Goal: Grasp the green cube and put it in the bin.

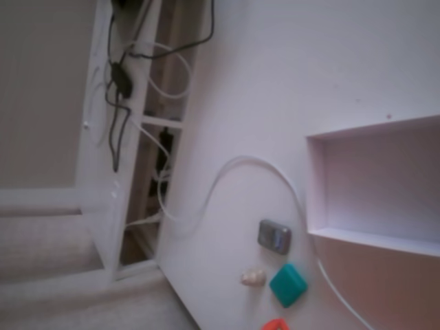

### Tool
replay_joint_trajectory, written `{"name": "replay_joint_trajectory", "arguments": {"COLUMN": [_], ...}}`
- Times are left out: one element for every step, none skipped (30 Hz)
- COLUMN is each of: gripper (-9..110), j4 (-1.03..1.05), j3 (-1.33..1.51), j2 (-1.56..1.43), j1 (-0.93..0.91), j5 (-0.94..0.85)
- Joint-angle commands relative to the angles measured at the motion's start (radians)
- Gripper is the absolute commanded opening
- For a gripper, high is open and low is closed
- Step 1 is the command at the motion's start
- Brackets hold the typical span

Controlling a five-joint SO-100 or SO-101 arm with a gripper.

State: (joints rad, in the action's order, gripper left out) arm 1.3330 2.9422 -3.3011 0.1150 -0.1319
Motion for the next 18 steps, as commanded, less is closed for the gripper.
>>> {"name": "replay_joint_trajectory", "arguments": {"gripper": [-8,-8,-8,-8,-8,-8,-8,-8,-8,-8,-8,-6,4,14,24,27,27,27], "j4": [0.002,0.002,0.002,0.002,0.002,0.002,0.002,0.002,0.002,0.002,0.002,0.002,-0.006,-0.015,-0.025,-0.031,-0.041,-0.051], "j3": [-0.002,-0.002,-0.002,-0.002,-0.002,-0.002,-0.002,-0.002,-0.002,-0.002,-0.002,-0.002,-0.002,-0.012,-0.046,-0.104,-0.183,-0.276], "j2": [-0.008,-0.008,-0.008,-0.008,-0.008,-0.008,-0.008,-0.008,-0.008,-0.008,-0.008,-0.008,-0.008,-0.003,0.018,0.049,0.095,0.153], "j1": [0.003,0.008,0.020,0.031,0.032,0.028,0.026,0.029,0.041,0.041,0.040,0.032,0.041,0.048,0.051,0.057,0.063,0.067], "j5": [0.005,-0.002,-0.011,-0.018,-0.018,-0.017,-0.017,-0.018,-0.026,-0.026,-0.026,-0.026,-0.032,-0.034,-0.026,-0.009,0.023,0.054]}}
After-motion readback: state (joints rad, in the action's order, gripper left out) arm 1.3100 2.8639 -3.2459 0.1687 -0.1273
